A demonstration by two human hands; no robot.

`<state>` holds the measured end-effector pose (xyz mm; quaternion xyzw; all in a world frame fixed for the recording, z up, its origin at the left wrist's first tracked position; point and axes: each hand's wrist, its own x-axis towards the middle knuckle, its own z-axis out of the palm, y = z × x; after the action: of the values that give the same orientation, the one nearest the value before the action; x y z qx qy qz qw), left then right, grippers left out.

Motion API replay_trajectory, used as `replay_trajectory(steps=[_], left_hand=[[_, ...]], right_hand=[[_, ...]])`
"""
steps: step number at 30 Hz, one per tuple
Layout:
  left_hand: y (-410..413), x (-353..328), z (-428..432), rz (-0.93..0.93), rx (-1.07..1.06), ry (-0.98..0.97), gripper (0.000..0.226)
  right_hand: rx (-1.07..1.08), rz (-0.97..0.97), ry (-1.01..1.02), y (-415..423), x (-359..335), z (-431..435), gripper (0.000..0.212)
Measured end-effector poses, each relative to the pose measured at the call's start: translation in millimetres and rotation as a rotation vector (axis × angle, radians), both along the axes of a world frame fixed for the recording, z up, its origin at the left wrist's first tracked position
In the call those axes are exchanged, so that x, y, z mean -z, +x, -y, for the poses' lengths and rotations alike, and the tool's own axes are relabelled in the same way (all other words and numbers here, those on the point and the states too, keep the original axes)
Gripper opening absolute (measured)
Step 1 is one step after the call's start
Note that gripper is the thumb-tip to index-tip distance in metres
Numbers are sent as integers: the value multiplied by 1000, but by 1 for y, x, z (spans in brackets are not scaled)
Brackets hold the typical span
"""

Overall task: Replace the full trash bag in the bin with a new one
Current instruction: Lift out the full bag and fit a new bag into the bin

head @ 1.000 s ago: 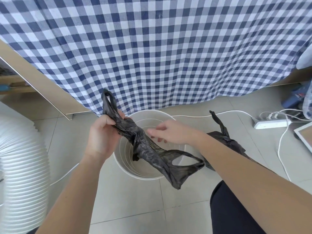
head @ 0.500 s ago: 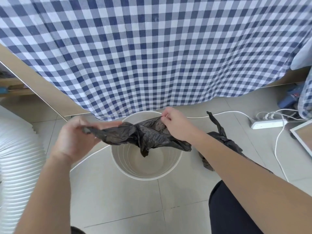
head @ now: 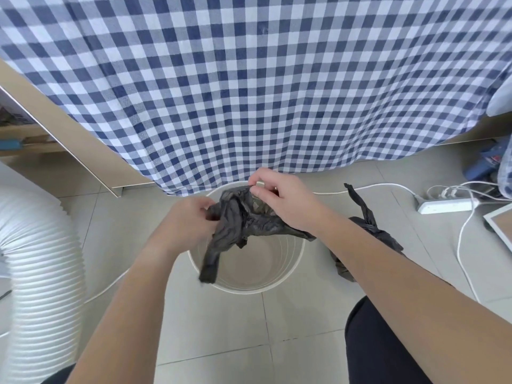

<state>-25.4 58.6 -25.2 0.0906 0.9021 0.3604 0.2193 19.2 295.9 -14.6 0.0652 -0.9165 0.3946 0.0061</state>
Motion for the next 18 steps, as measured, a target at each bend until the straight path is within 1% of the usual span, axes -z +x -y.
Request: replay_trajectory(steps=[2,3,5,6,8,9,10,11,12,13,14,15,17,18], left_hand=[[-5,8,14,-44,-15,-134,9],[-7,9,24,-58,-43,-219,8],[-12,6,42,-113,-153,-359,24],[-13,1,48,-136,-218,-358,32],[-17,-5,54,-106,-271,-225,49],[-18,-7,55,-69,-228,-158,57],[-16,-9,56,-32,-141,-140,68],[-14,-9,55,-24,-35,-180,82],[-10,-8,52,-23,39,-234,93],[-8,-6,46,-38,80,-267,97],[-4,-5,39,-65,89,-273,93],[-3,-1,33,-112,76,-259,78],[-2,4,19,-230,-6,-194,32],[-2,6,15,-252,-55,-154,22]], right_hand=[[89,-21,123,-3,-1,-8,9],[149,-22,179,-5,-2,-15,10],[241,20,210,-8,-3,-34,15],[248,75,190,-9,-3,-43,20],[215,208,171,-8,-3,-55,29],[200,243,190,-7,-1,-57,31],[187,251,204,-7,1,-57,31],[180,242,185,-7,3,-56,32],[174,228,125,-7,4,-53,34],[170,216,52,-7,5,-50,35],[154,201,-9,-7,6,-46,35],[134,188,-49,-7,9,-43,35],[109,187,-112,-9,10,-36,29],[109,211,-121,-9,9,-34,31]])
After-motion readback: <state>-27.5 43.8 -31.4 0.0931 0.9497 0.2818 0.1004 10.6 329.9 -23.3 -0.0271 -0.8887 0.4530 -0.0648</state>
